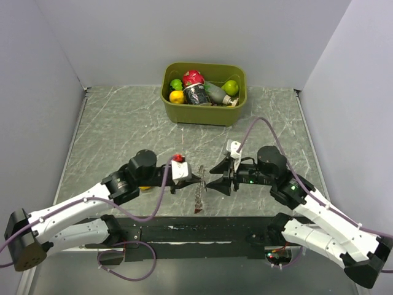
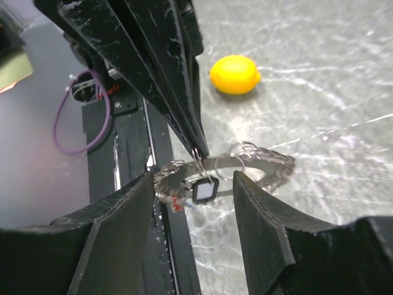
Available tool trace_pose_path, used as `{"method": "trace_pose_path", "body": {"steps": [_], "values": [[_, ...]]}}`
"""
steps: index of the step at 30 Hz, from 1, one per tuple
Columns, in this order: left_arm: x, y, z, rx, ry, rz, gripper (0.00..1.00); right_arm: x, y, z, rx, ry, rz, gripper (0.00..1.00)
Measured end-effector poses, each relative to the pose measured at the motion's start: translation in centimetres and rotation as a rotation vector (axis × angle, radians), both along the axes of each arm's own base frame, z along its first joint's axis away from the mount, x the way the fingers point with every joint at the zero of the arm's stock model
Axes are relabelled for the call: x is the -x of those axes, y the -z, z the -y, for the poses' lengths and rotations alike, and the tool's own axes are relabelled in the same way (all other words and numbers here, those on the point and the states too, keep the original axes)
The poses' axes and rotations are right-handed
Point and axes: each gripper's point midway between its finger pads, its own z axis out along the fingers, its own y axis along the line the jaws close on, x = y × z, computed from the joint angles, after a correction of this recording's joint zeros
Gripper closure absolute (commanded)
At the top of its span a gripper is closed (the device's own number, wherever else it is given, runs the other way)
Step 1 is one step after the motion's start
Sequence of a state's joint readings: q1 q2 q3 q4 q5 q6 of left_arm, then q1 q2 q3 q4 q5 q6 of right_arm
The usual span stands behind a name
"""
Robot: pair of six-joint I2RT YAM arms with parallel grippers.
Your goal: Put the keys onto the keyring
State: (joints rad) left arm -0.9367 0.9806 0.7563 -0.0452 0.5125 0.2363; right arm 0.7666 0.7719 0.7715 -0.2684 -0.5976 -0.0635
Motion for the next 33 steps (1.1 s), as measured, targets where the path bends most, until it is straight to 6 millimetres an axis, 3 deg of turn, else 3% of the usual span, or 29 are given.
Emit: {"method": "trace_pose_path", "body": {"steps": [12,22,33], "values": [[1.5,-4.3,-0.9,0.362,0.002,0.106,0.99,1.1,-1.5,0.4,-0.082,-0.038,0.043,0.42],[3.1,-6.2,-1.0,0.489,0.081,0.143,0.99,2.9,-4.2,-0.4,-0.187,-0.162,0.099,0.45],[3.6,-5.8,-0.5,0.483,0.128,0.126,0.99,3.0,-5.1,-1.5,-0.23,-0.212,0.077,0.57]]}}
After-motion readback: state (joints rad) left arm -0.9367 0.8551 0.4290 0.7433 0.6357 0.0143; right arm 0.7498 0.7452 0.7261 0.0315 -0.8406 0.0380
